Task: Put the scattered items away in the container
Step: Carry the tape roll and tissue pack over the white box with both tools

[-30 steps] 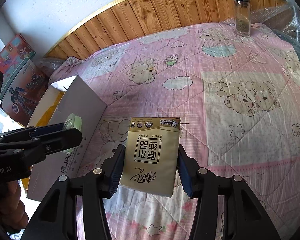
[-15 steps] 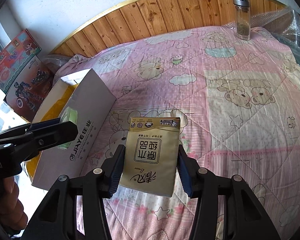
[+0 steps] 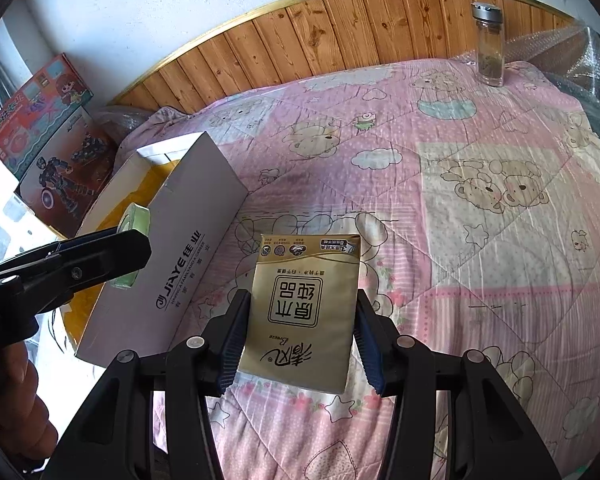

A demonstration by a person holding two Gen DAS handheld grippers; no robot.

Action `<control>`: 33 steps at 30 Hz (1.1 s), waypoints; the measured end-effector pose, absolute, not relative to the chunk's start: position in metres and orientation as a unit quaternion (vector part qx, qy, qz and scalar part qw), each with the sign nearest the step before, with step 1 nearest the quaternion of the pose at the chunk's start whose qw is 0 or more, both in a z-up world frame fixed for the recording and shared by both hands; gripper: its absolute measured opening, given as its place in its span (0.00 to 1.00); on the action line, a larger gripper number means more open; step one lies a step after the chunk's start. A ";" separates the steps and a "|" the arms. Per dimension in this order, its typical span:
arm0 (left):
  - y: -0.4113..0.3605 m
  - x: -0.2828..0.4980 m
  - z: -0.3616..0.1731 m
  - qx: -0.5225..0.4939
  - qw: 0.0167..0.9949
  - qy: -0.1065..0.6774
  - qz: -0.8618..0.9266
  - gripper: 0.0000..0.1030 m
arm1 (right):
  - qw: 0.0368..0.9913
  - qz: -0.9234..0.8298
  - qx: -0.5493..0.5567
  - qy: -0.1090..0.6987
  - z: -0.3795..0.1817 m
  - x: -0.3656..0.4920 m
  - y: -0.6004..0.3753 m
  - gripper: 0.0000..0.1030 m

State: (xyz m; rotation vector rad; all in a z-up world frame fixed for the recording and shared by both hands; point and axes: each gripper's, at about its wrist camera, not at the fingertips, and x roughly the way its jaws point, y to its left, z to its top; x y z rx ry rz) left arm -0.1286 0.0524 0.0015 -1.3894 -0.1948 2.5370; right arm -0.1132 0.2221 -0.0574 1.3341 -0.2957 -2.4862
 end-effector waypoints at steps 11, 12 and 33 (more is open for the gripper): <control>0.034 -0.118 0.009 -0.463 0.114 -0.084 0.875 0.48 | 0.173 -0.875 0.444 -0.089 -0.033 -0.100 0.204 0.50; 0.031 -0.117 0.009 -0.462 0.114 -0.086 0.875 0.48 | 0.176 -0.876 0.441 -0.087 -0.030 -0.099 0.202 0.50; -0.023 -0.105 0.007 -0.453 0.099 -0.141 0.875 0.48 | 0.222 -0.883 0.414 -0.028 0.003 -0.087 0.148 0.50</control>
